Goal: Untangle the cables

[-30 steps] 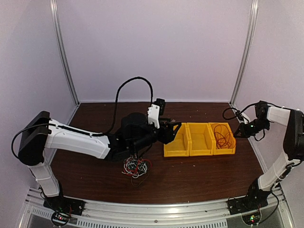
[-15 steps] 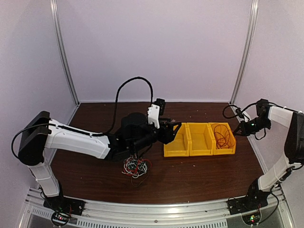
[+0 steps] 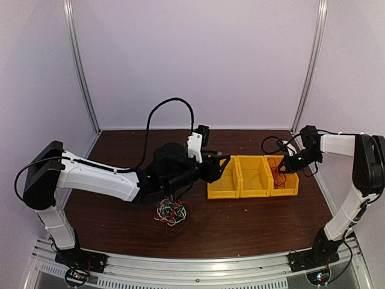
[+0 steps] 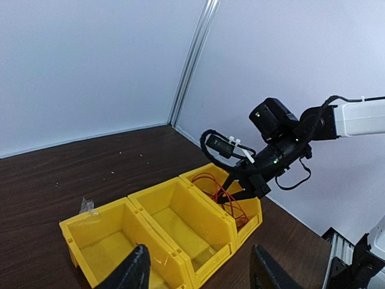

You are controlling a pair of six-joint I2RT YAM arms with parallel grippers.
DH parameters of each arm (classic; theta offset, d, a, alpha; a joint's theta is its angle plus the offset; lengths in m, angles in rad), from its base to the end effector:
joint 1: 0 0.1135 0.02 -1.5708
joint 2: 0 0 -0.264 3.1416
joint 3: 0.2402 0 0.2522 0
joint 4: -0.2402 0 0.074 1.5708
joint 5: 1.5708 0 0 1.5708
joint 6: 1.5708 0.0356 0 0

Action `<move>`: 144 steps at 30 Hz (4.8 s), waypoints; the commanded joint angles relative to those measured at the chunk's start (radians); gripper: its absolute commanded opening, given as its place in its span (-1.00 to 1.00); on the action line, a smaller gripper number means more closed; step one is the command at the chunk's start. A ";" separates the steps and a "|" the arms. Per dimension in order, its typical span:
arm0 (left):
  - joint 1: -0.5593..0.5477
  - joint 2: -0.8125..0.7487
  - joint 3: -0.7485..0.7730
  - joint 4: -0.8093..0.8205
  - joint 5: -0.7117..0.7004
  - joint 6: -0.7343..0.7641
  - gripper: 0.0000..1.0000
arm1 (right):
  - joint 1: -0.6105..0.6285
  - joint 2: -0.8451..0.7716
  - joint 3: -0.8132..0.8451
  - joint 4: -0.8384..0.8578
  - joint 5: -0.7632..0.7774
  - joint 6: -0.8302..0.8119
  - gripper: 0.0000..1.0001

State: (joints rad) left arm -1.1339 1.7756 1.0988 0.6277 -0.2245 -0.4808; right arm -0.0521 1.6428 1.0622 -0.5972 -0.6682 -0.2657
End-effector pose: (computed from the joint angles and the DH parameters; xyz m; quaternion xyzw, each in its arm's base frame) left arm 0.1810 -0.3689 0.2600 0.1577 0.7064 -0.4389 0.5324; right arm 0.3165 0.0056 0.1984 -0.1624 0.9144 0.2884 0.2330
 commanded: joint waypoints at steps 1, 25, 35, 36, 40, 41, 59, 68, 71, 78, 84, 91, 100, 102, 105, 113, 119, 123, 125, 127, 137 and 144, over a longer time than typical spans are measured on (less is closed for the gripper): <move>0.001 -0.027 -0.032 0.029 -0.016 -0.008 0.15 | 0.017 0.043 -0.035 0.103 0.045 0.043 -1.00; 0.088 -0.375 -0.286 -0.473 -0.160 -0.011 0.44 | 0.176 -0.366 0.083 -0.068 0.038 -0.143 -0.04; 0.101 -0.431 -0.420 -0.468 0.045 -0.134 0.46 | 0.644 -0.126 0.081 0.062 0.016 -0.172 -0.24; 0.102 -0.429 -0.442 -0.444 0.036 -0.158 0.45 | 0.670 -0.094 0.087 0.079 -0.009 -0.166 -0.26; 0.106 -0.436 -0.489 -0.389 0.003 -0.230 0.32 | 0.748 0.004 0.099 0.142 -0.097 -0.177 -0.25; 0.106 -0.441 -0.501 -0.377 0.002 -0.236 0.30 | 0.769 0.024 0.099 0.167 -0.100 -0.174 -0.23; 0.117 -0.502 -0.627 -0.322 0.004 -0.314 0.24 | 0.926 0.341 0.328 0.235 -0.072 -0.085 -0.18; 0.119 -0.486 -0.631 -0.296 0.003 -0.314 0.23 | 0.928 0.384 0.357 0.202 -0.101 -0.104 -0.46; 0.119 -0.484 -0.627 -0.297 0.002 -0.311 0.24 | 0.928 0.389 0.367 0.191 -0.104 -0.100 -0.78; 0.120 -0.496 -0.622 -0.321 -0.014 -0.296 0.30 | 0.929 0.273 0.435 0.115 -0.101 -0.112 -1.00; 0.122 -0.451 -0.612 -0.301 -0.026 -0.286 0.28 | 0.932 0.207 0.684 -0.017 -0.155 -0.077 -1.00; 0.122 -0.377 -0.599 -0.271 -0.016 -0.280 0.28 | 0.933 0.202 1.001 -0.083 -0.179 -0.036 -1.00; 0.123 -0.463 -0.656 -0.292 -0.048 -0.271 0.26 | 0.932 0.191 1.195 -0.098 -0.177 0.000 -1.00; 0.128 -0.476 -0.671 -0.305 -0.062 -0.262 0.26 | 0.931 0.163 1.215 -0.061 -0.153 0.009 -1.00; 0.128 -0.493 -0.670 -0.346 -0.075 -0.238 0.33 | 0.930 0.136 1.200 -0.026 -0.107 0.005 -1.00; 0.009 -0.903 -0.726 -0.353 -0.273 -0.061 0.46 | 0.931 0.139 0.965 0.061 0.005 0.007 -1.00; -0.007 -1.146 -0.731 -0.285 -0.216 0.138 0.95 | 0.932 0.171 0.910 0.101 0.042 0.048 -1.00; -0.007 -1.051 -0.643 -0.308 -0.206 0.204 0.95 | 0.932 0.188 0.920 0.124 0.039 0.080 -1.00; -0.009 -0.974 -0.609 -0.281 -0.208 0.233 0.89 | 0.933 0.201 0.939 0.125 0.027 0.095 -1.00; -0.009 -0.903 -0.587 -0.240 -0.241 0.263 0.80 | 0.932 0.211 0.954 0.123 0.012 0.113 -1.00; 0.077 -0.593 -0.508 -0.064 -0.364 0.281 0.74 | 0.938 0.180 0.960 0.145 -0.135 0.168 -1.00; 0.176 -0.422 -0.594 0.156 -0.138 0.270 0.43 | 0.938 0.124 0.967 0.173 -0.185 0.199 -1.00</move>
State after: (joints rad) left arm -0.9771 1.2598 0.5426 0.6025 -0.5022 -0.2016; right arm 0.8795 1.8385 1.9945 -0.4835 -0.7933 -0.0998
